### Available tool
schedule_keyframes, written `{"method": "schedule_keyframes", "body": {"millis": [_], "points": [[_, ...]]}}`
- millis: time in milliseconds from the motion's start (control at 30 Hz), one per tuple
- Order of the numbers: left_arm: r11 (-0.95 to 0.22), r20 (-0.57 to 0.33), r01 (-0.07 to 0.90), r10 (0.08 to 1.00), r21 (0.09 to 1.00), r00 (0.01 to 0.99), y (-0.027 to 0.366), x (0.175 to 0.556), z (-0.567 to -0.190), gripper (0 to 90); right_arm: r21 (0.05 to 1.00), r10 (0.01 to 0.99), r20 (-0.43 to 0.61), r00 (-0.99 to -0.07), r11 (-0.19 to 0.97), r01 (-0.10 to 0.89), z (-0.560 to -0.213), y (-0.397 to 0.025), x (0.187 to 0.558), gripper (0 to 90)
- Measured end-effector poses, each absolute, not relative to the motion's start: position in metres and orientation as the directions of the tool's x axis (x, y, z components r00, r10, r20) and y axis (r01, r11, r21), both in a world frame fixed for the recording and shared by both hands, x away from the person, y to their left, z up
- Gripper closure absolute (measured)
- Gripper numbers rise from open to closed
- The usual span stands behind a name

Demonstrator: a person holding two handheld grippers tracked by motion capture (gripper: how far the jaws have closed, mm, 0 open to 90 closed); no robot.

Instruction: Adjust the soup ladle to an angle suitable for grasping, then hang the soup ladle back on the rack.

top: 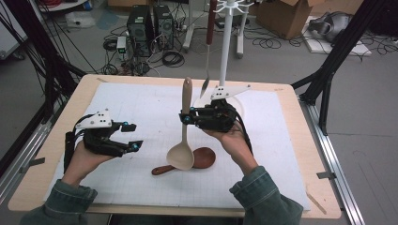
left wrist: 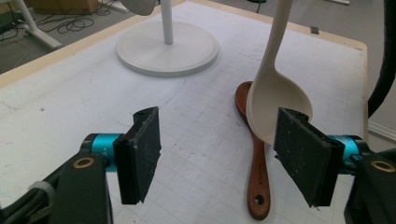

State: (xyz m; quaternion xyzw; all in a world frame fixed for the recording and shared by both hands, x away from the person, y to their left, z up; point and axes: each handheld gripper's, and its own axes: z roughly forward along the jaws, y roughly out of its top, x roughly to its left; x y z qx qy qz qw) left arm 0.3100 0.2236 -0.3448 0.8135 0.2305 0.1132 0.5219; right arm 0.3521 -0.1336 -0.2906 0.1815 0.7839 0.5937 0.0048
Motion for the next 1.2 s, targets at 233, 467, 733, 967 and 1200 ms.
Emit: {"method": "schedule_keyframes", "body": {"millis": [233,467,733,967,1200], "points": [[-0.347,-0.06,0.268,0.508,0.899,0.859,0.226,0.312,-0.347,26.6,0.933,0.307,0.194,-0.932,0.236,0.272,-0.281,-0.143,0.357,77.2],[-0.342,-0.048,0.263,0.527,0.902,0.849,0.231,0.312,-0.343,25.2,0.929,0.313,0.187,-0.931,0.251,0.272,-0.274,-0.146,0.359,77.2],[-0.342,-0.046,0.267,0.536,0.901,0.843,0.233,0.312,-0.343,24.6,0.926,0.316,0.187,-0.93,0.26,0.275,-0.272,-0.148,0.364,77.2],[-0.345,-0.044,0.267,0.537,0.9,0.842,0.234,0.313,-0.344,23.9,0.924,0.33,0.194,-0.924,0.255,0.285,-0.269,-0.154,0.367,77.2],[-0.335,-0.043,0.265,0.546,0.904,0.837,0.237,0.312,-0.342,22.3,0.92,0.339,0.199,-0.919,0.259,0.295,-0.267,-0.157,0.372,77.2]]}}
